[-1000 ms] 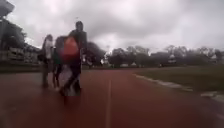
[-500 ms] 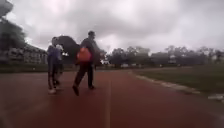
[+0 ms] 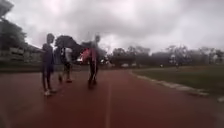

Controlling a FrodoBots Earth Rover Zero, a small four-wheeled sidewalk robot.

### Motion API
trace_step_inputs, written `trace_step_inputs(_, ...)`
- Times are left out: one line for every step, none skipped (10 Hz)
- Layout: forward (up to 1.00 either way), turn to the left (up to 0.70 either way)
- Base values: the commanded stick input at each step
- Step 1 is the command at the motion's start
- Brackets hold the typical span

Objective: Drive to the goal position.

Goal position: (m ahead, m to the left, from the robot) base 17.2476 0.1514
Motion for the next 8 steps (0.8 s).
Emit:
trace_step_inputs(0.50,0.02)
trace_step_inputs(0.50,0.02)
trace_step_inputs(0.50,0.02)
trace_step_inputs(0.50,0.02)
trace_step_inputs(0.50,0.02)
trace_step_inputs(0.50,0.02)
trace_step_inputs(0.50,0.02)
trace_step_inputs(0.50,0.02)
